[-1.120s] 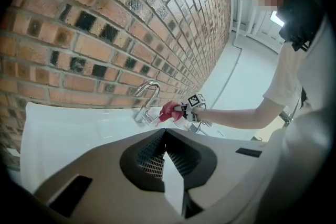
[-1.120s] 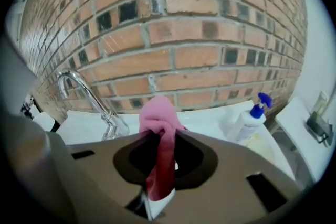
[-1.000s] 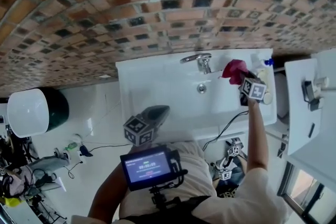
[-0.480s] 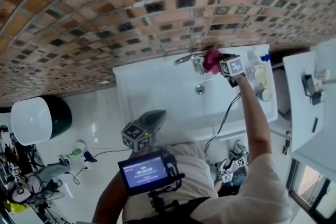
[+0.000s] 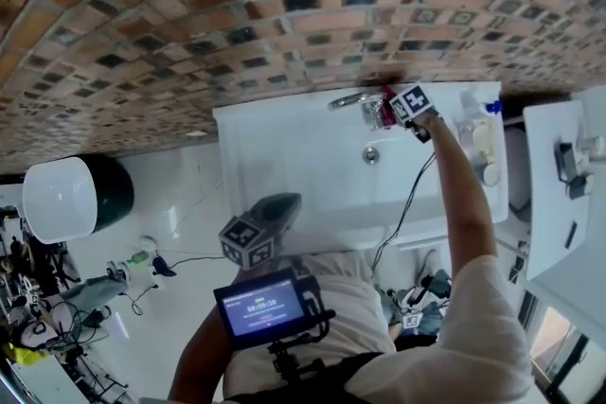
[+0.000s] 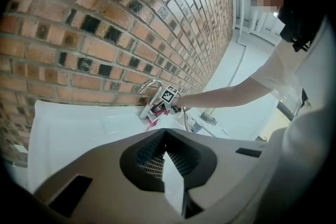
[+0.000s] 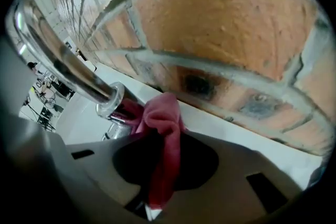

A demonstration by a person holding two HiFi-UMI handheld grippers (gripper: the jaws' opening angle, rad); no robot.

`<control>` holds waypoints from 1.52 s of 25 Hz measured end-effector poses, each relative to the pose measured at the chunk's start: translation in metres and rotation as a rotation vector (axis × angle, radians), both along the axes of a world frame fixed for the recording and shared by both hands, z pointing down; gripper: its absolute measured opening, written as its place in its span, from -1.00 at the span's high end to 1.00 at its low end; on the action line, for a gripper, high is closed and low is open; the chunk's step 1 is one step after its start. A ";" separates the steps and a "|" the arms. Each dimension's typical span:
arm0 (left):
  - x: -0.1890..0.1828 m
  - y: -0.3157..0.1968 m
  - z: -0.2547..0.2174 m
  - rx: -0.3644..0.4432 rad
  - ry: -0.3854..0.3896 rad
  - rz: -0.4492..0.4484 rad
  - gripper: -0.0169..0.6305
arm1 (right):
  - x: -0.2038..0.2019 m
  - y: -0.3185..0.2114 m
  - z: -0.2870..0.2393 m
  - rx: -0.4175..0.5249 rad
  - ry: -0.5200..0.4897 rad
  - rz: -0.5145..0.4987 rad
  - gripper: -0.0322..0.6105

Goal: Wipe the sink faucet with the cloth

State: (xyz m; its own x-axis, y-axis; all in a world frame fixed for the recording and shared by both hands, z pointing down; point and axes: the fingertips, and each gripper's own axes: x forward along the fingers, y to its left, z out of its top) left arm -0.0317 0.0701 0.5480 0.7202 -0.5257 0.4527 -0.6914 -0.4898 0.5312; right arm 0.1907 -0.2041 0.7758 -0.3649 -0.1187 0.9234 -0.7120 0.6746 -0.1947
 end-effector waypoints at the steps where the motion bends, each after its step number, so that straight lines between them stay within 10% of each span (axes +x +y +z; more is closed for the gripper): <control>1: -0.001 0.000 0.000 -0.002 0.000 -0.004 0.94 | -0.001 0.004 0.005 -0.034 -0.011 0.012 0.67; 21: -0.007 0.002 0.012 -0.033 0.000 0.007 0.94 | 0.002 0.006 0.027 -0.074 -0.093 0.095 0.67; 38: -0.004 0.007 0.008 -0.022 0.016 0.031 0.94 | -0.032 0.000 -0.092 0.335 -0.043 -0.336 0.68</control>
State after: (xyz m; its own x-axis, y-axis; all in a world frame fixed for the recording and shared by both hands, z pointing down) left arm -0.0361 0.0773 0.5562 0.7436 -0.4928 0.4519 -0.6670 -0.4993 0.5530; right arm 0.1589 -0.2044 0.6842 -0.4716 -0.2765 0.8373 -0.4397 0.8969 0.0485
